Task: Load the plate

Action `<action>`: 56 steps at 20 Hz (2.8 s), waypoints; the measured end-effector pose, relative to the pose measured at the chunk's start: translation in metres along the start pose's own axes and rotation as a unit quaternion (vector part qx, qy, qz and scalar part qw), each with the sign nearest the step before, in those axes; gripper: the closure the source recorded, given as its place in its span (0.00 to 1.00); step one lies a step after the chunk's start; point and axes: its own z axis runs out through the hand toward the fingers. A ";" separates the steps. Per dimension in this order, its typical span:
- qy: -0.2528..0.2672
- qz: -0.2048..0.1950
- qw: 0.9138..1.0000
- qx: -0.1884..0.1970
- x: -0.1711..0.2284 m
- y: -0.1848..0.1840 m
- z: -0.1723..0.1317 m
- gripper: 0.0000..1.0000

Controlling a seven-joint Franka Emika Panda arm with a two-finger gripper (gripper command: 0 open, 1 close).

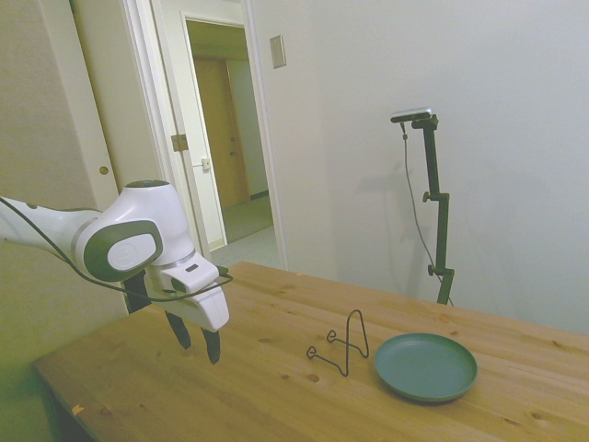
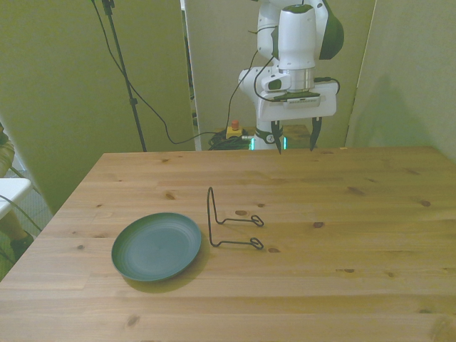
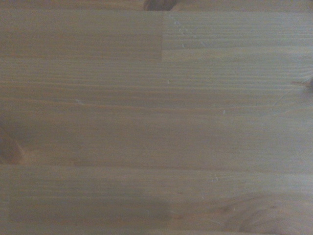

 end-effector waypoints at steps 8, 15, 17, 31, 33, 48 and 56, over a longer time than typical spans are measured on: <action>0.026 0.005 0.999 0.021 0.034 0.010 -0.033 0.00; 0.072 0.047 0.996 0.021 0.136 0.088 -0.089 0.00; 0.079 0.061 0.995 0.018 0.164 0.111 -0.099 0.00; 0.093 0.082 0.992 -0.009 0.293 0.201 -0.090 0.00; 0.100 0.087 0.991 -0.001 0.305 0.206 -0.096 0.00; 0.067 0.129 0.988 0.043 0.448 0.270 -0.045 0.00; 0.045 0.114 0.990 0.065 0.471 0.232 0.000 0.00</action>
